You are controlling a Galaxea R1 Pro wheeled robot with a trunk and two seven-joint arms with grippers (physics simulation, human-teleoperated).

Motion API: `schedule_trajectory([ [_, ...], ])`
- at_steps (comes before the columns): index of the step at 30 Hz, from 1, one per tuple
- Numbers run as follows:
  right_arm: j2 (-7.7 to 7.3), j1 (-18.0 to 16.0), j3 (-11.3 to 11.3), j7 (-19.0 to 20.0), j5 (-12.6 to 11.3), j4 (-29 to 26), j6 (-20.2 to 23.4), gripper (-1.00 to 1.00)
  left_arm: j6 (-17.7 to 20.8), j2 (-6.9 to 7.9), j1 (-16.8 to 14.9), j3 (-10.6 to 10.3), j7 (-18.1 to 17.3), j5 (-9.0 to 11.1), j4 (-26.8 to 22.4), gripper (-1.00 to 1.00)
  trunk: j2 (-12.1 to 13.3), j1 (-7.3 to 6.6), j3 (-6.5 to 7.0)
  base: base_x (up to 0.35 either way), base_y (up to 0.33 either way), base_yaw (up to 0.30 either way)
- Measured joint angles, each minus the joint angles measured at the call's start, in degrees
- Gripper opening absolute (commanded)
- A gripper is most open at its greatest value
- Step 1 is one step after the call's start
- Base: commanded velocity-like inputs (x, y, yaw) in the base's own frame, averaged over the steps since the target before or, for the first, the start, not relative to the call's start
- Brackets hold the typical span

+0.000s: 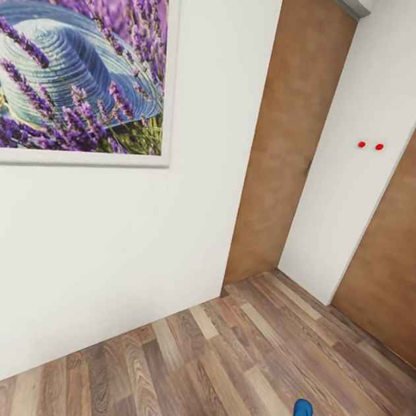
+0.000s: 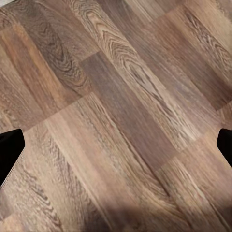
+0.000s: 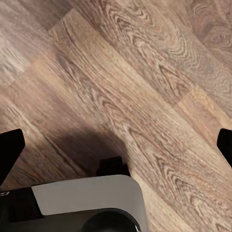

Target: In the bedroom, move the book from the bed onto either nightstand, and place the two sandals side by side next to the bed.

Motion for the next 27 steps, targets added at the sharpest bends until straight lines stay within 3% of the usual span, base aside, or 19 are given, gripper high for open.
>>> schedule_trajectory([
  [20, 0.0, 0.0, -0.1, 0.0, 0.0, 0.0, 0.0, 1.0, 0.0, 0.0, 0.0, 0.0, 0.0, 0.0, 0.0, 1.0, 0.0, 0.0, 0.0, 0.303, 0.123, 0.0],
  [27, 0.0, 0.0, -0.1, 0.0, 0.0, 0.0, 0.0, 1.0, 0.0, -0.06, 0.0, 0.0, 0.0, -0.1, 0.0, 1.0, 0.0, 0.03, 0.0, 0.1, 0.03, -0.011],
])
